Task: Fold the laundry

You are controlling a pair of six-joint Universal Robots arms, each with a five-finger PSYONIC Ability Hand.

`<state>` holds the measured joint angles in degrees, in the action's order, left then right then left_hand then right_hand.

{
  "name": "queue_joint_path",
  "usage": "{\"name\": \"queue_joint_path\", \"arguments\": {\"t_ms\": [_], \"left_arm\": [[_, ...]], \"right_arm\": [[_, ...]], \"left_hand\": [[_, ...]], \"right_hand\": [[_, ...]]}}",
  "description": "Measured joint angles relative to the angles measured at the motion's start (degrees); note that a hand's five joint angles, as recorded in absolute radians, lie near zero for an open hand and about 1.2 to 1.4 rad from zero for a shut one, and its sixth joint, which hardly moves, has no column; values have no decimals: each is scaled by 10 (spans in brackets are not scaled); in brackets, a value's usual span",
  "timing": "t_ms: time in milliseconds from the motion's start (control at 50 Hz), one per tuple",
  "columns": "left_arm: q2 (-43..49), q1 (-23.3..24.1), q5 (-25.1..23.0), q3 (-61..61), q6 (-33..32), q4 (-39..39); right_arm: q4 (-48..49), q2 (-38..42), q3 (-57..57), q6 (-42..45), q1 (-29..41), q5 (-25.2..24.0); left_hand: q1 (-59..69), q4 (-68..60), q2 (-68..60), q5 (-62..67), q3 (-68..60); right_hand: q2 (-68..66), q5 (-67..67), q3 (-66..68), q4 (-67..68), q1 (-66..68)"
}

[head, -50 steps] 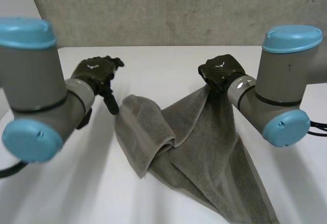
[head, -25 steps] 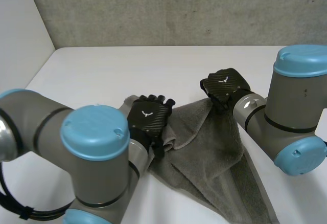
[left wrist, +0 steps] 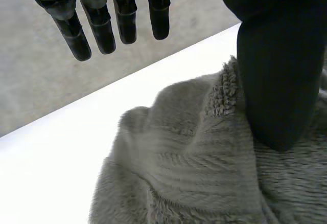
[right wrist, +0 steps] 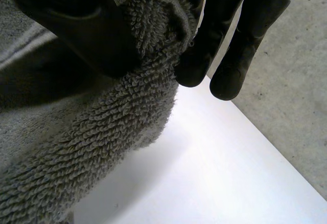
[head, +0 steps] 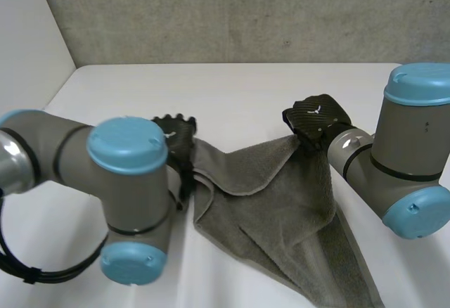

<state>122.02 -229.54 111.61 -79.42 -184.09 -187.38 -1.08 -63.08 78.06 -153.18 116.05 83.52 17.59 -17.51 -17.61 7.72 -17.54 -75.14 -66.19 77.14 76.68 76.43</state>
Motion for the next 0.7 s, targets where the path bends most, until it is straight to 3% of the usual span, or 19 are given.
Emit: {"name": "queue_joint_path", "arguments": {"t_ms": [280,700], "left_arm": [[-46,-55,-19,-57,-27,5],[-59,-145,-130,-130,-114,6]], "right_arm": [[0,5,1,0,0,-2],[-1,10,2,17,0,-3]], "left_hand": [[1,-2,-2,1,-2],[35,-35,-35,34,-35]], "right_hand": [[0,0,0,0,0],[0,0,0,0,0]]}}
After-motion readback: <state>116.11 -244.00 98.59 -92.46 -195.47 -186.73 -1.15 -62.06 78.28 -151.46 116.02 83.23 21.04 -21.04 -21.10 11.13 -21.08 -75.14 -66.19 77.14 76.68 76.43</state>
